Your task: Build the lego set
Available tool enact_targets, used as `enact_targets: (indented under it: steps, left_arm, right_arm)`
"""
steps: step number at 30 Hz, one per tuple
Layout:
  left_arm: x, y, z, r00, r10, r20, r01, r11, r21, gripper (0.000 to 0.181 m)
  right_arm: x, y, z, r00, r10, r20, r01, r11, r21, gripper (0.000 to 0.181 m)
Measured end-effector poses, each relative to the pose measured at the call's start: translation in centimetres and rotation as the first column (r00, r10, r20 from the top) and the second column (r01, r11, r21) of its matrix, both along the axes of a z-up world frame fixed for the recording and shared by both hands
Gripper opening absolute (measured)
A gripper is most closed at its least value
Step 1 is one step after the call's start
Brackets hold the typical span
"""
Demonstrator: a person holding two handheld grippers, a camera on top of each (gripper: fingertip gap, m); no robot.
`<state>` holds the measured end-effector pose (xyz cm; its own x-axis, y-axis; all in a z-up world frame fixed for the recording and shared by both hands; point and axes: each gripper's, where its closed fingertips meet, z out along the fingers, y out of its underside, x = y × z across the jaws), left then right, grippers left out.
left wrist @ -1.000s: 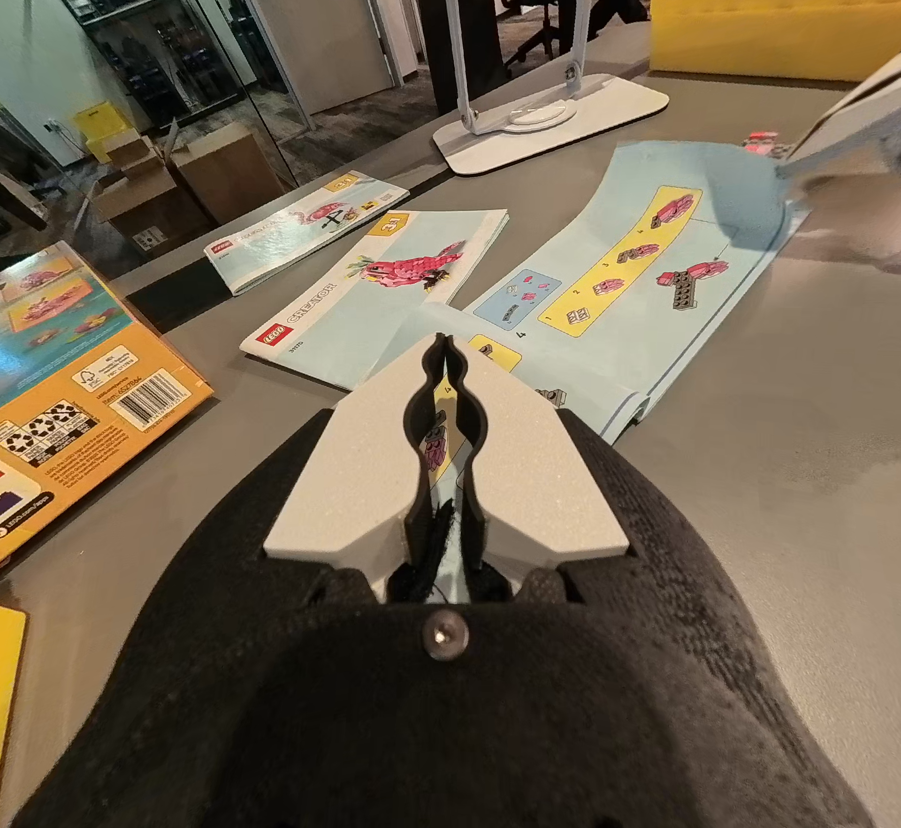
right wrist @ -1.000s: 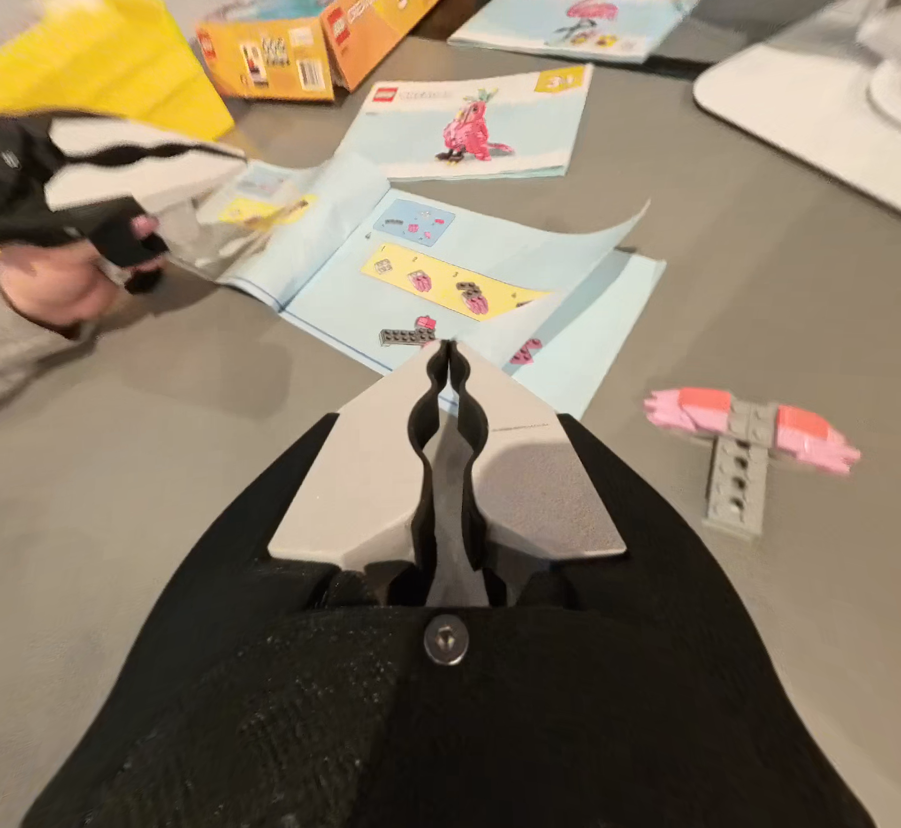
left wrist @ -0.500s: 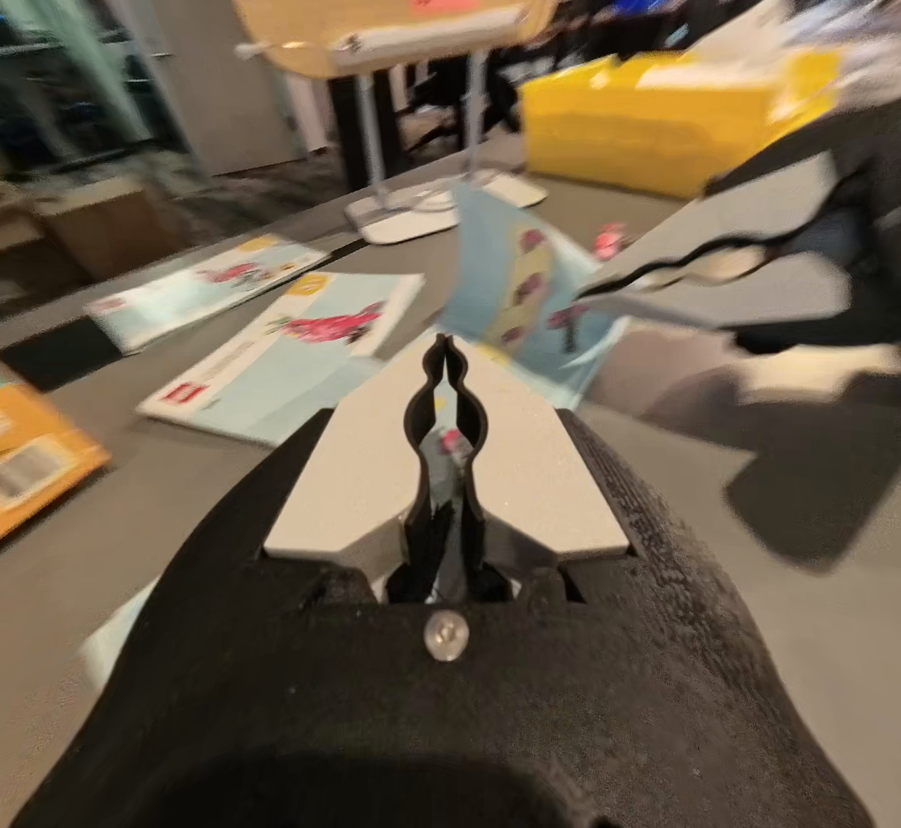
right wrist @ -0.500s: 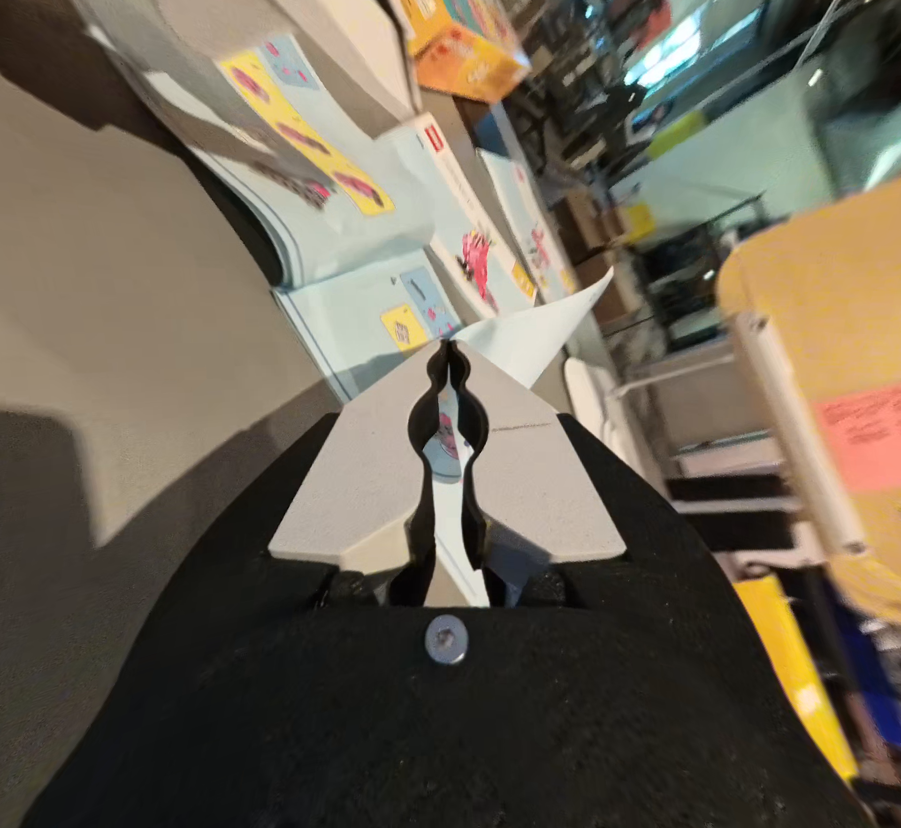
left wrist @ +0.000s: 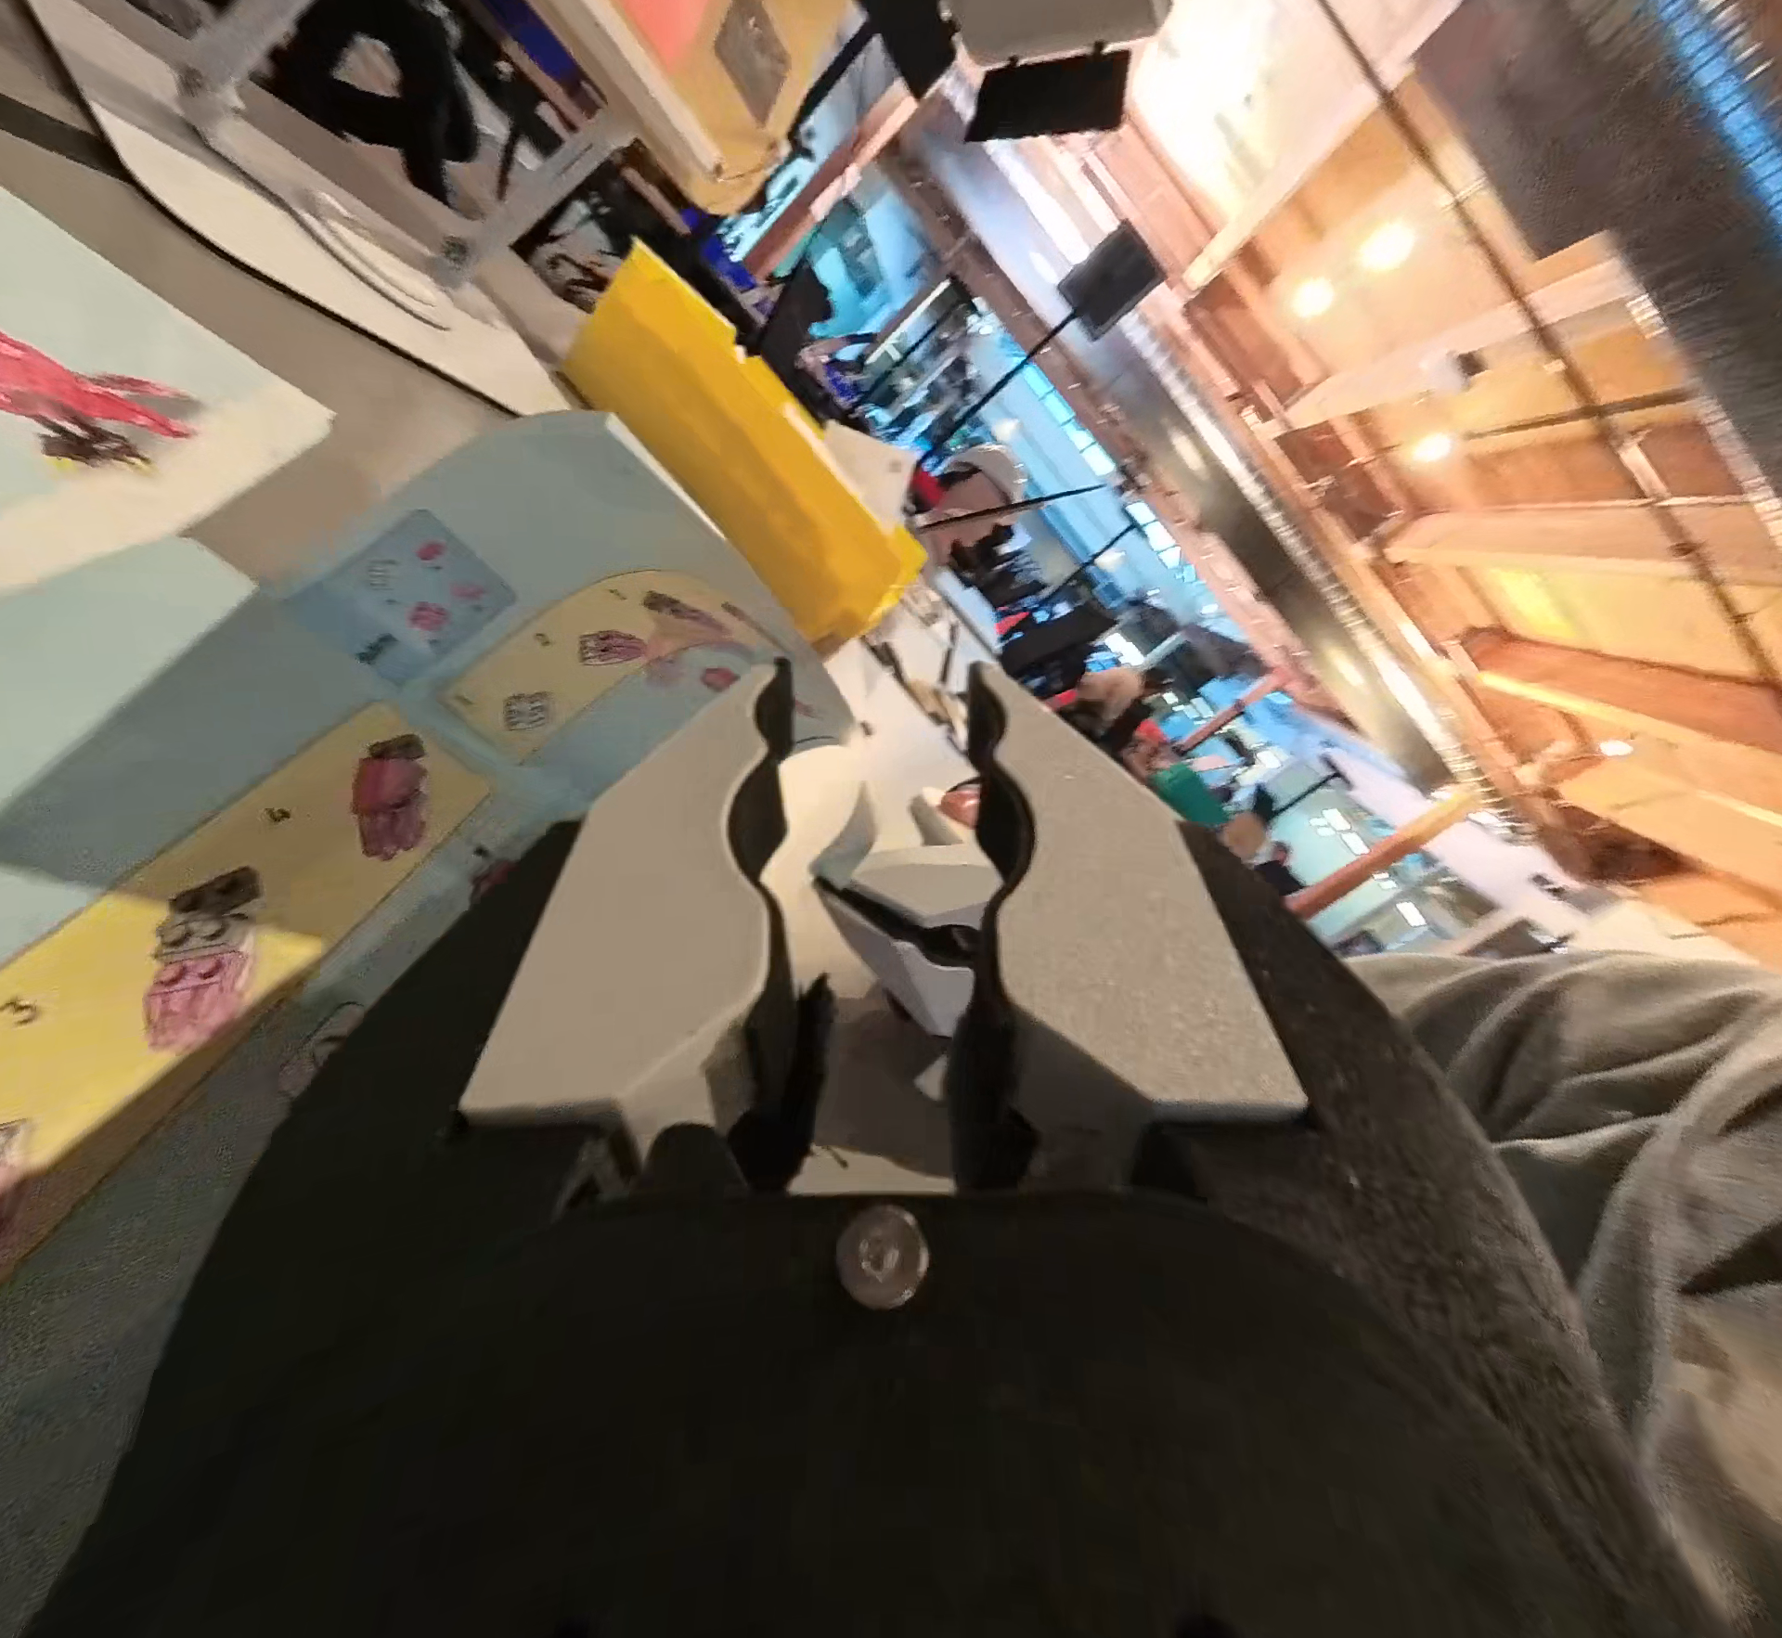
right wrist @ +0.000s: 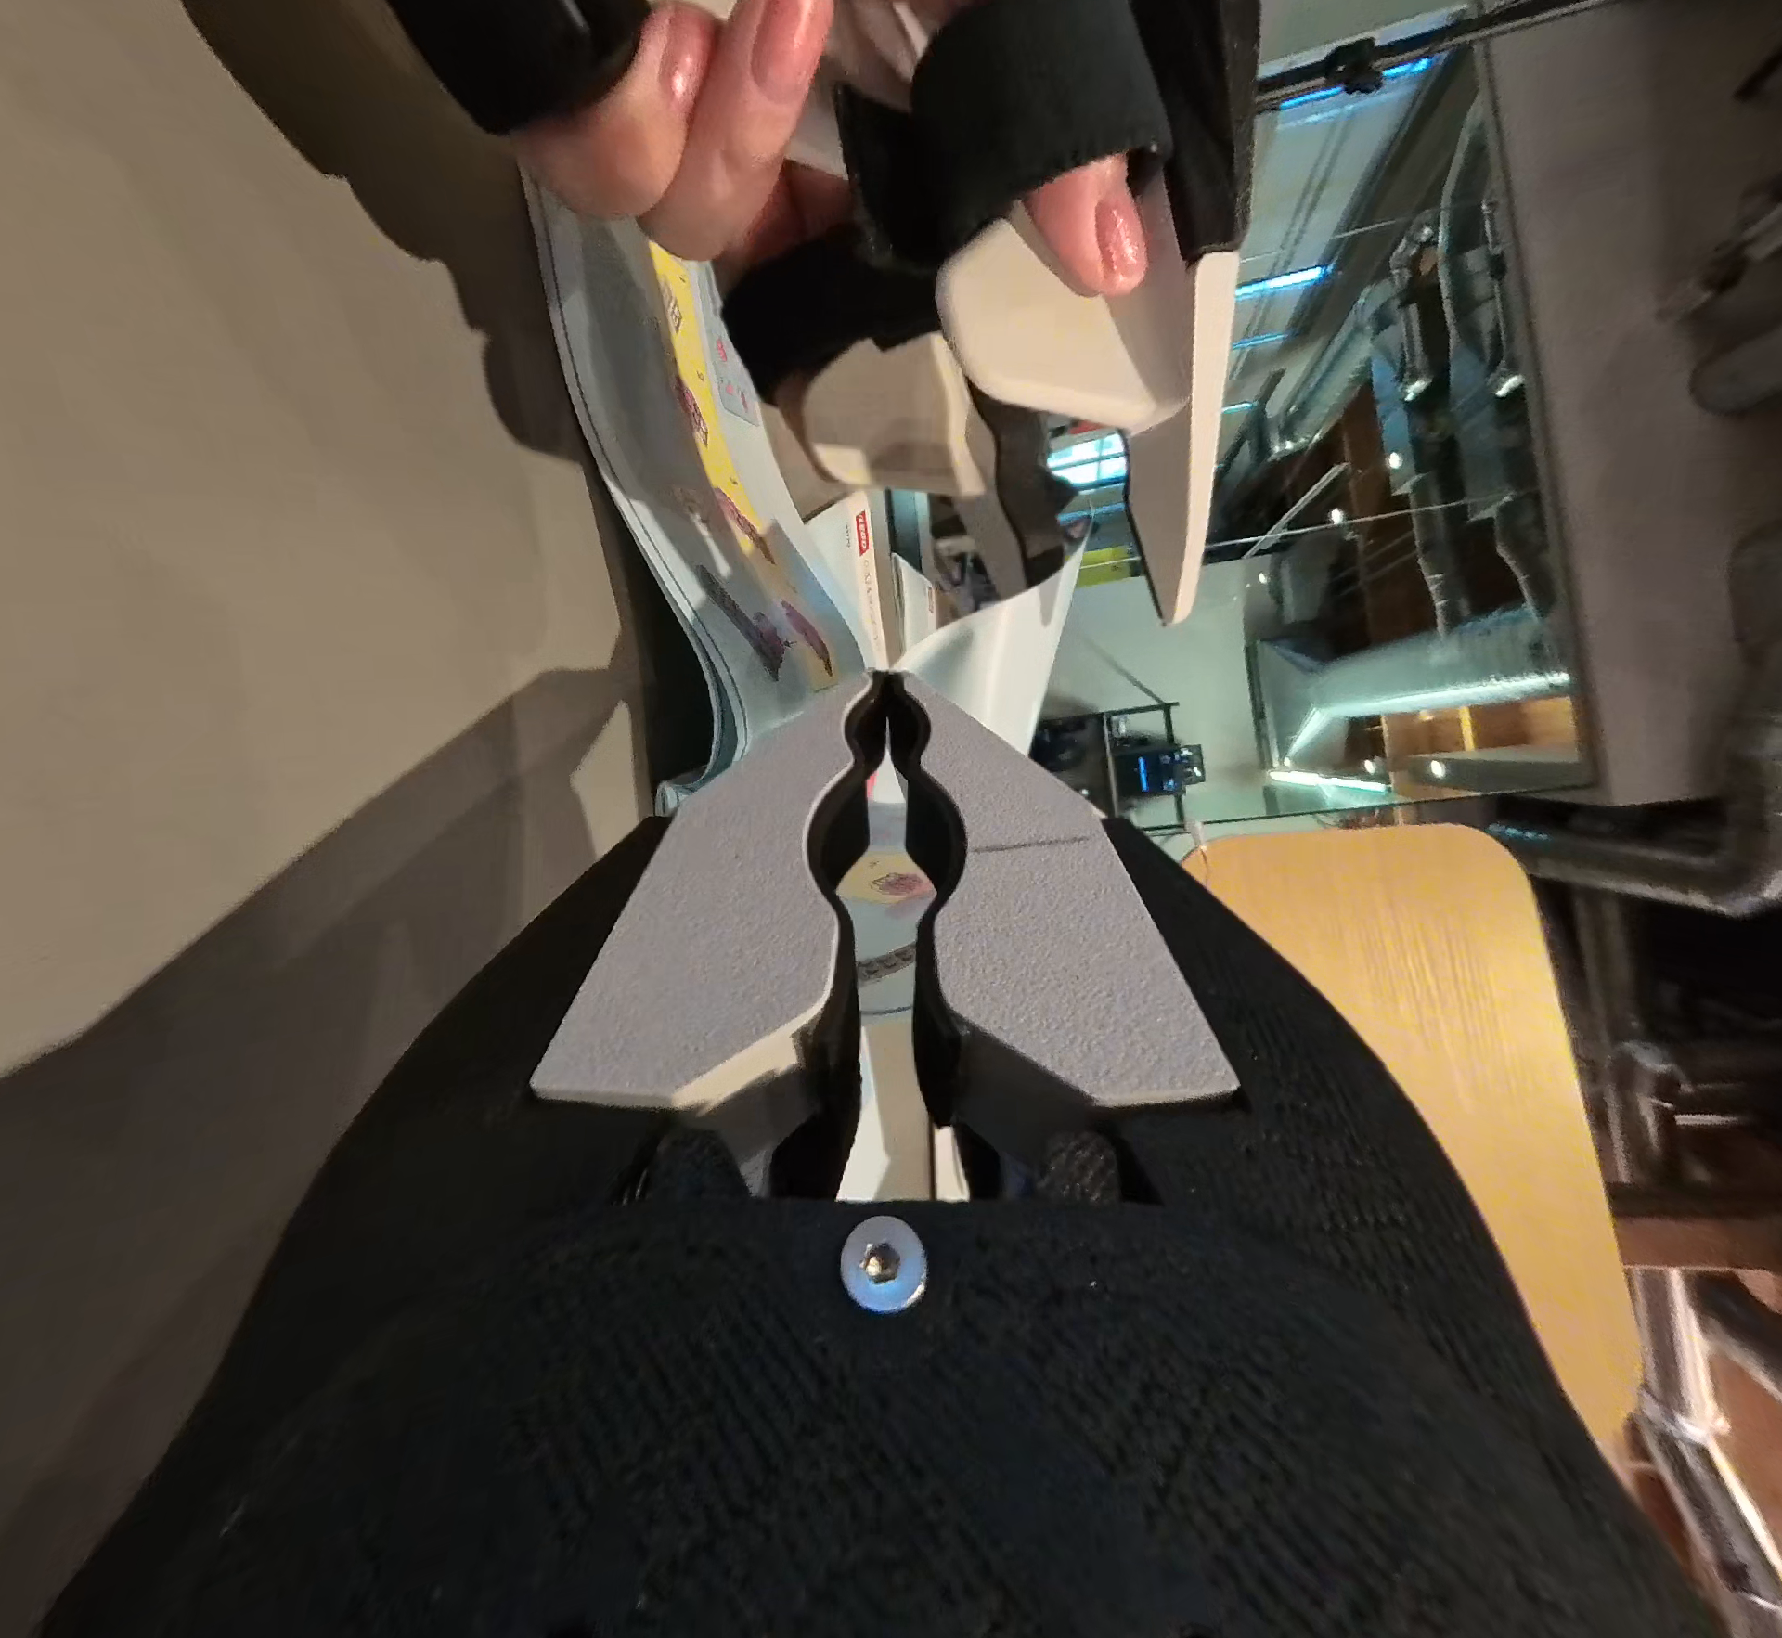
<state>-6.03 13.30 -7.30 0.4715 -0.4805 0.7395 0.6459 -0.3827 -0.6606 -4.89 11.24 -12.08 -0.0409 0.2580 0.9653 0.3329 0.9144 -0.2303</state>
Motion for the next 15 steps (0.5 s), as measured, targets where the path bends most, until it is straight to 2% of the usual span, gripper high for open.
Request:
enact_targets:
  steps: [3, 6, 8, 11, 12, 14, 15]
  left_arm:
    - [-0.6, -0.2, 0.2, 0.997, -0.025, 0.074, 0.025, 1.000, 0.005, 0.011]
    - [-1.2, -0.1, -0.2, 0.997, -0.021, 0.076, 0.022, 1.000, -0.015, 0.005]
    - [-1.6, -0.1, -0.2, 0.998, -0.010, 0.069, 0.011, 1.000, -0.012, 0.007]
    - [-1.7, 0.1, -1.0, 0.999, 0.009, 0.043, -0.006, 0.998, -0.064, 0.036]
    - [-1.4, 0.0, -1.1, 0.999, -0.010, 0.034, 0.012, 0.997, -0.074, 0.040]
    - [-0.8, -0.1, -0.8, 0.997, -0.046, 0.054, 0.049, 0.997, -0.058, 0.035]
    - [-0.5, -0.3, -0.5, 0.995, -0.072, 0.075, 0.075, 0.997, -0.035, 0.024]
  right_arm:
    - [0.0, 0.2, 0.1, 1.000, -0.007, -0.008, 0.007, 1.000, 0.011, 0.000]
    - [0.0, 0.1, 0.2, 1.000, -0.005, -0.015, 0.005, 1.000, 0.013, 0.000]
    - [-0.1, 0.0, 0.3, 1.000, 0.000, -0.018, 0.000, 1.000, 0.011, 0.000]
    - [-0.2, -0.5, 0.5, 1.000, 0.014, -0.024, -0.014, 0.999, 0.030, 0.000]
    - [-0.2, -0.7, 0.5, 0.999, 0.020, -0.025, -0.019, 0.999, 0.035, 0.000]
    - [-0.3, -1.1, 0.4, 0.999, 0.030, -0.023, -0.029, 0.999, 0.041, 0.000]
    - [-0.4, -1.3, 0.4, 0.999, 0.037, -0.022, -0.036, 0.999, 0.038, 0.000]
